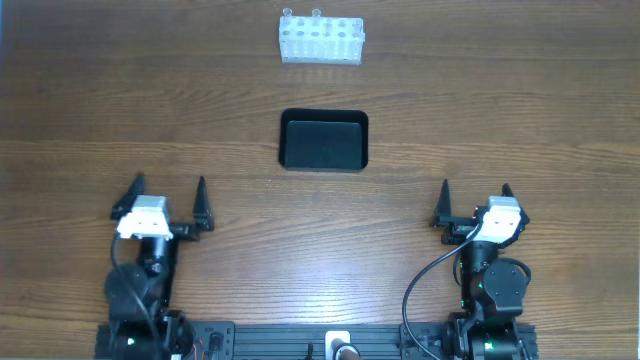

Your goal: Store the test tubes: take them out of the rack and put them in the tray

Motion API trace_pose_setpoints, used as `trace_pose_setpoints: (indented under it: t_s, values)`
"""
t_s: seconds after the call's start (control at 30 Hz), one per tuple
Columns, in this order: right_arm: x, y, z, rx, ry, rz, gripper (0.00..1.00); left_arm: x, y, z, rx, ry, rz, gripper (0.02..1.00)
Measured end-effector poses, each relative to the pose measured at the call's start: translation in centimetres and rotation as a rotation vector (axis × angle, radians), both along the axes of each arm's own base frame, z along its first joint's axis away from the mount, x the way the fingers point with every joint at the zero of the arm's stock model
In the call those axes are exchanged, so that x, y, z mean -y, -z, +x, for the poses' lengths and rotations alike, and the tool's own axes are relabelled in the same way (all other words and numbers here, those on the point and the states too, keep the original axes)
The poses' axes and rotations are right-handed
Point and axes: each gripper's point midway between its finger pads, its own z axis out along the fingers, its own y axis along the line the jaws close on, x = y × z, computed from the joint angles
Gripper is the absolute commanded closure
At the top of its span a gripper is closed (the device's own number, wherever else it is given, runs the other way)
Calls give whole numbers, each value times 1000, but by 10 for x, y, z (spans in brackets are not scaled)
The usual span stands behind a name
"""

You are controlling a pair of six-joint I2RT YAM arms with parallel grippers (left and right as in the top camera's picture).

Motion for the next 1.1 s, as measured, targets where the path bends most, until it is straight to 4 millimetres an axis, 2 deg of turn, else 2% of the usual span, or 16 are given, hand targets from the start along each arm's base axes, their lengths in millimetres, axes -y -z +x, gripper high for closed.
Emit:
trace_pose_setpoints:
  t_s: [0.07, 0.2, 0.4, 0.5, 0.57, 0.7, 0.9, 0.97, 1.1]
  values:
    - [0, 0, 0, 0, 0, 0, 7, 2, -20, 2, 62, 10, -2, 20]
    - [0, 0, 0, 0, 0, 0, 7, 6, -37, 20, 21, 25, 0, 20]
    - [0, 0, 0, 1, 0, 0, 7, 17, -103, 78, -36, 66, 5, 18]
    - [0, 0, 0, 0, 0, -1, 9, 29, -123, 116, -83, 104, 7, 20]
    - [0, 0, 0, 0, 0, 0, 7, 43, -126, 144, -138, 140, 10, 18]
    - [0, 0, 0, 0, 0, 0, 7, 79, -113, 199, -299, 191, 24, 23]
    - [0, 0, 0, 0, 0, 0, 9, 124, -73, 267, -527, 148, 21, 20]
    - [0, 0, 0, 0, 0, -1, 9, 137, -63, 286, -558, 138, 13, 23]
    - [0, 0, 0, 0, 0, 0, 7, 152, -35, 312, -599, 121, -10, 20]
